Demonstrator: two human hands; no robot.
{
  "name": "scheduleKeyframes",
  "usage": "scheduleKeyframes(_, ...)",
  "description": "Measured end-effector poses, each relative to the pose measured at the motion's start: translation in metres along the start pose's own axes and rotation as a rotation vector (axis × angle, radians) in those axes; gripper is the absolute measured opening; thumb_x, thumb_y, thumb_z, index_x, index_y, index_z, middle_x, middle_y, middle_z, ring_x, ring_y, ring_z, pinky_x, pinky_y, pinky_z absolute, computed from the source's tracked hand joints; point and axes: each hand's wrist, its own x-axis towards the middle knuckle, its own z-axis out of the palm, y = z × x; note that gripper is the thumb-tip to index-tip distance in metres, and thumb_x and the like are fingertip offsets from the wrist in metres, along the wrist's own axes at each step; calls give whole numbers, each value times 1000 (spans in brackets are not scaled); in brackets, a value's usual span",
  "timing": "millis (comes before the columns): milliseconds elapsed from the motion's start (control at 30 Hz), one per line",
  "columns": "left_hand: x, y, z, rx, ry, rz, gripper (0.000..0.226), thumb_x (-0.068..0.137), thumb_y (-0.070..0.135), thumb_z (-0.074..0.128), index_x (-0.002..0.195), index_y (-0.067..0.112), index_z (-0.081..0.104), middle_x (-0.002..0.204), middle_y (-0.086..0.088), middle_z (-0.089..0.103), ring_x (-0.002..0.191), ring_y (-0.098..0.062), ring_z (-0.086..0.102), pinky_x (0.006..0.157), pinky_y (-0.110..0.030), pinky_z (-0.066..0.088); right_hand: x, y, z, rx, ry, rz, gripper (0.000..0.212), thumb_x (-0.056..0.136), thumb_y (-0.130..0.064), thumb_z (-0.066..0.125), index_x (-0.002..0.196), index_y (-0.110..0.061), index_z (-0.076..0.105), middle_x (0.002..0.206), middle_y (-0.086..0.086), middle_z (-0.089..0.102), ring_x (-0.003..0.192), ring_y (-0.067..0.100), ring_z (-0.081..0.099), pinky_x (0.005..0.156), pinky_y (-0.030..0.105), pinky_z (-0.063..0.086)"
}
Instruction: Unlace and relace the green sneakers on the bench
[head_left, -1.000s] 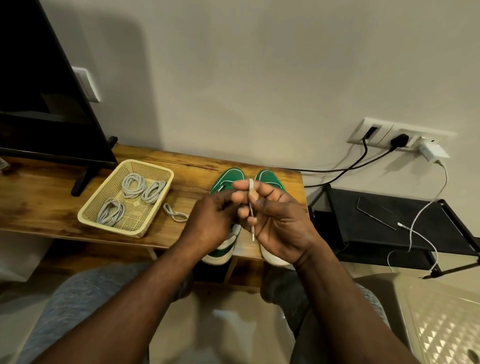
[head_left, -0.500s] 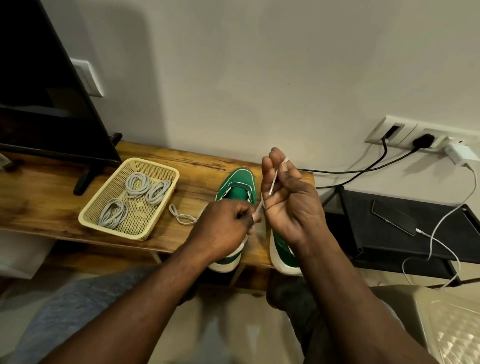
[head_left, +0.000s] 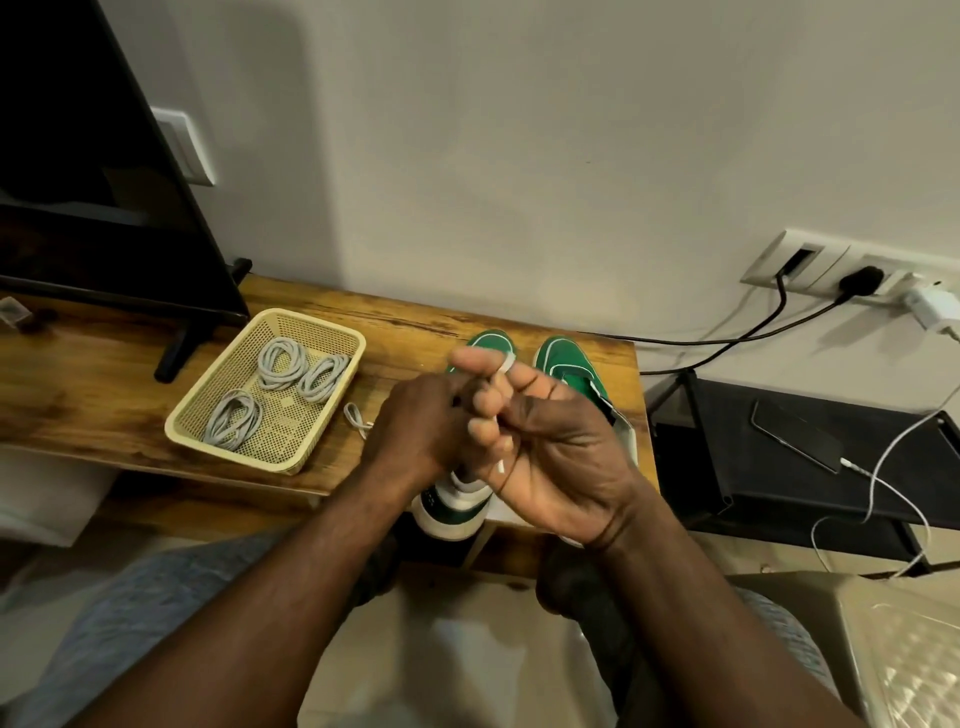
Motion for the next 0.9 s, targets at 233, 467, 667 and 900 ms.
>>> scheduleKeyframes(233,9,-8,7,-128,-237,-3,26,105,26,63,84,23,77,70,0,73,60,-12,65,64,-34,54,9,-25,-46,-716,688,-508,28,110,-1,43,123,3,68,118,17,76,116,26,73,98,37,59)
scheduleKeyframes(467,7,2,-5,-455,-155,-14,31,107,15,55,81,12,72,61,0,55,55,-13,45,53,-26,38,7,-9,-63,-1549,709,-273,27,104,-2,52,109,-14,75,102,-4,76,91,6,69,83,27,57)
scheduleKeyframes(667,5,10,-20,-580,50,58,26,108,9,49,88,-2,62,53,4,53,40,0,42,41,-13,32,14,10,-45,-1160,590,-126,29,106,-7,46,87,-8,68,71,6,55,69,18,50,66,36,43)
scheduleKeyframes(900,19,-2,-29,-331,224,115,25,104,19,63,82,10,72,57,18,61,53,5,53,57,-16,40,18,15,-36,-840,437,-22,45,110,-34,42,80,-9,64,63,0,42,60,13,38,58,26,34)
